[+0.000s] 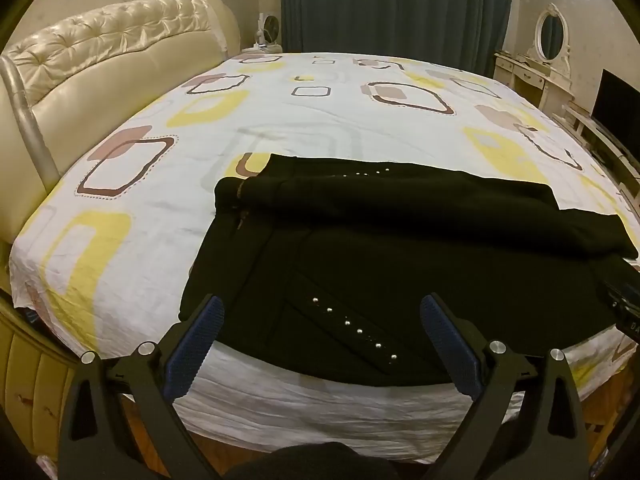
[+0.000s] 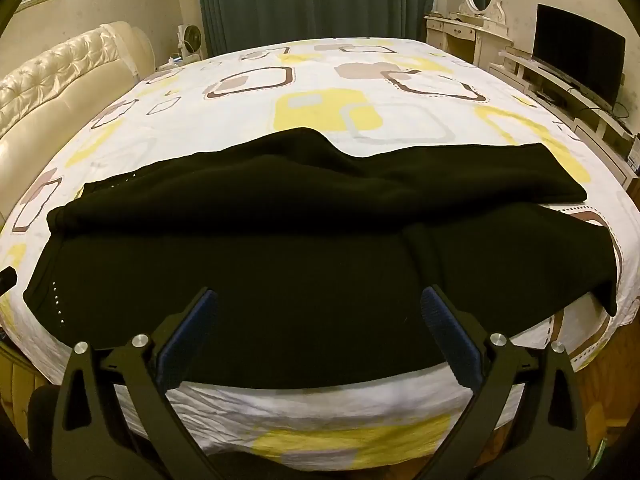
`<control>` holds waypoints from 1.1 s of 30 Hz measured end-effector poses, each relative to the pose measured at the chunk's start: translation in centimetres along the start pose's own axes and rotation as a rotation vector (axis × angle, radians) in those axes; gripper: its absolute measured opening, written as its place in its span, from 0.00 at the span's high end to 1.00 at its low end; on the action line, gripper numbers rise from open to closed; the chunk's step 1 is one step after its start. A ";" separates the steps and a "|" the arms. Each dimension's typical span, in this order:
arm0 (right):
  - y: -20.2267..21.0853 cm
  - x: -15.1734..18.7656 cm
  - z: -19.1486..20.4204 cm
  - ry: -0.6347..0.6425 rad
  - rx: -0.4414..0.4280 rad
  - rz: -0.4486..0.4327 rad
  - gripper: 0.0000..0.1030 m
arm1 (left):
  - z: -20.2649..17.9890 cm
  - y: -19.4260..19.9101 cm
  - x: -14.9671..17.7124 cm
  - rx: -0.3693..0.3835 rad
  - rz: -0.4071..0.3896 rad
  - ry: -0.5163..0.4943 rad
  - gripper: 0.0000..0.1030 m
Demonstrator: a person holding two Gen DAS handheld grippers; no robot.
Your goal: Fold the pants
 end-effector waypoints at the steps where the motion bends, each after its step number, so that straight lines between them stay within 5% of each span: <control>1: -0.1 0.1 0.0 0.000 0.001 0.004 0.02 | 0.0 0.0 0.0 0.000 0.000 0.000 0.05; 33: -1.0 0.5 0.4 0.008 0.000 0.011 0.02 | 0.0 0.0 0.0 -0.003 -0.001 -0.002 0.05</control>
Point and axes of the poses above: each gripper's, at about its wrist camera, not at the fingertips, and y roughly against the way its jaws point, z to its left, x to its underside, the point moved 6 cm from there along -y, roughly the way its jaws point, and after that the axes turned 13 degrees about y, right-handed, at the moved point
